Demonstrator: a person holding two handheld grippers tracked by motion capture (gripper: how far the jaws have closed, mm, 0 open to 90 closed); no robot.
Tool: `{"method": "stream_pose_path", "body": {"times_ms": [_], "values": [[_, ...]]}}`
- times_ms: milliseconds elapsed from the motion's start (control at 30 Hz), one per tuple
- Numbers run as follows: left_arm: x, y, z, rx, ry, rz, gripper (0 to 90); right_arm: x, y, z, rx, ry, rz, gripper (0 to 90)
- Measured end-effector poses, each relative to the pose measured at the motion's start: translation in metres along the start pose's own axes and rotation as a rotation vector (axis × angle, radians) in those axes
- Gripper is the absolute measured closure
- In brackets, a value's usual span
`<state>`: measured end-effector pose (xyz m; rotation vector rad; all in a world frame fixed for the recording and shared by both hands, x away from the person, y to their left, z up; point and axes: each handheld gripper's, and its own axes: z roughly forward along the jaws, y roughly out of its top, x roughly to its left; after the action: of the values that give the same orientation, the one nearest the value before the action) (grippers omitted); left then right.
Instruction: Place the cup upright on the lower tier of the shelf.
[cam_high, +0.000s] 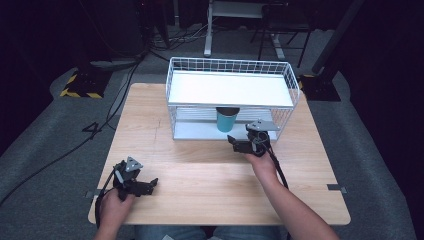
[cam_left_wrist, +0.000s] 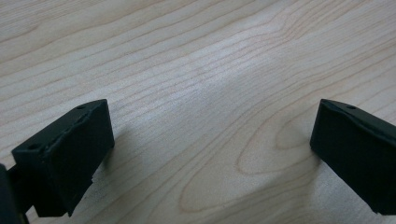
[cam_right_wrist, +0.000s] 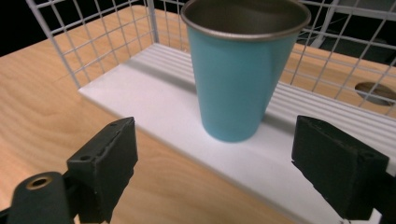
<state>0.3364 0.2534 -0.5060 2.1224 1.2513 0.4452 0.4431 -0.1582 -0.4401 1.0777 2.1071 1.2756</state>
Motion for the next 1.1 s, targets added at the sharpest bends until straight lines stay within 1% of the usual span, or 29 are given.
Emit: {"method": "stream_pose_path", "body": {"times_ms": [100,267,367,500,667,900,967,1100], "values": [[0.000,0.000,0.000,-0.001,-0.001,-0.002,0.0,-0.002,-0.004,-0.011,0.002,0.010,-0.003,15.0],[0.000,0.000,0.000,-0.001,-0.001,-0.002,0.0,-0.005,-0.010,-0.028,0.013,0.007,-0.036,15.4],[0.000,0.000,0.000,-0.001,-0.001,-0.002,0.0,-0.009,-0.014,-0.038,0.011,0.015,-0.026,15.5],[0.000,0.000,0.000,-0.001,-0.001,-0.002,0.0,-0.015,-0.019,-0.049,0.010,0.013,-0.025,15.5],[0.000,0.000,0.000,-0.001,-0.001,-0.002,0.0,-0.025,-0.025,-0.065,0.006,-0.007,-0.032,15.4],[0.000,0.000,0.000,-0.001,-0.001,-0.002,0.0,-0.036,-0.037,-0.087,0.037,-0.001,-0.032,15.4],[0.000,0.001,0.000,0.000,0.001,0.007,0.0,-0.040,-0.040,-0.092,0.044,0.002,-0.025,15.4],[-0.001,0.001,0.001,-0.002,-0.001,0.000,0.0,-0.047,-0.049,-0.103,0.058,-0.006,-0.014,15.4]]}}
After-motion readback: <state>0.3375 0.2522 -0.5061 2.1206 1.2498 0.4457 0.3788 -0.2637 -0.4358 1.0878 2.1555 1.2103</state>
